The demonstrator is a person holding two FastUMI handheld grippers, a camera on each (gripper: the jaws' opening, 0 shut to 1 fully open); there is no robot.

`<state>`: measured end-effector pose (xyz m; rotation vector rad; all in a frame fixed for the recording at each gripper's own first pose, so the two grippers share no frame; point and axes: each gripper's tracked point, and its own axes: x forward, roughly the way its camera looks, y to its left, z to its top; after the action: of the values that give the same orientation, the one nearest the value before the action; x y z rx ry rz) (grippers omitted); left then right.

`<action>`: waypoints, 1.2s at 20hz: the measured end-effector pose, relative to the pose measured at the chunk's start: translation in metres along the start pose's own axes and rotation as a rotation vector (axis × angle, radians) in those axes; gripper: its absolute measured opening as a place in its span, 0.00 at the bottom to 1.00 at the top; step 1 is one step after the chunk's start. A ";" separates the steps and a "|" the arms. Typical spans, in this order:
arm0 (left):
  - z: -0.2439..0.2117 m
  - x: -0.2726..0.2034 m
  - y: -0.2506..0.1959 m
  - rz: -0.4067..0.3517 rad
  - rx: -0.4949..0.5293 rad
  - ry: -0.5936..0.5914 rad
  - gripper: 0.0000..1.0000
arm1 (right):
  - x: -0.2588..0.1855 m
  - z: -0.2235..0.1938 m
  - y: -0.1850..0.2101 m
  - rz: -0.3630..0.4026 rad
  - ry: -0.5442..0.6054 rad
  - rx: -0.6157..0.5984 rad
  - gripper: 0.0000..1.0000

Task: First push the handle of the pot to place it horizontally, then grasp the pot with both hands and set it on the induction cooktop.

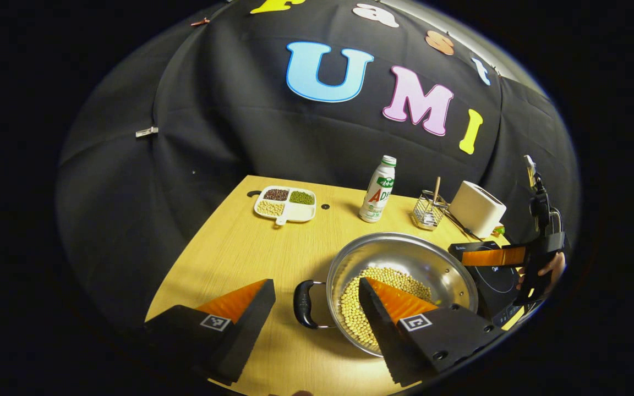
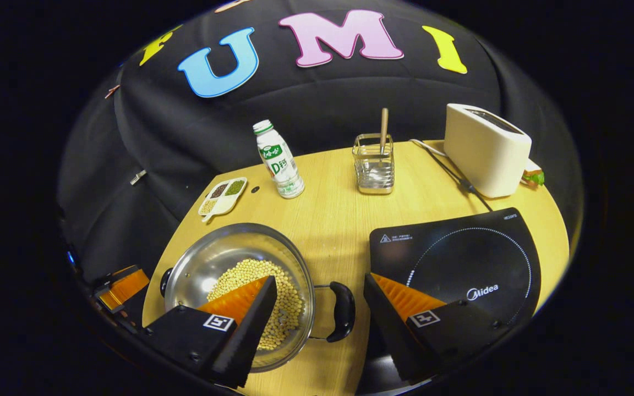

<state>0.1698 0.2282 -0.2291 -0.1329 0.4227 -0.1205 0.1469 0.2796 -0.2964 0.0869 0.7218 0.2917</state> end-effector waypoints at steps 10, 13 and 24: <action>-0.031 0.058 -0.002 -0.037 -0.015 0.145 0.95 | 0.025 -0.031 0.004 0.018 0.103 0.015 0.99; -0.037 0.067 -0.002 -0.035 -0.015 0.173 0.96 | 0.029 -0.033 0.004 -0.005 0.092 0.006 0.99; -0.064 0.080 0.020 -0.049 -0.038 0.250 0.68 | 0.051 -0.071 0.003 -0.079 0.187 -0.015 0.69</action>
<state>0.2170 0.2301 -0.3220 -0.1666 0.6711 -0.1784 0.1355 0.2956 -0.3809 0.0169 0.9066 0.2309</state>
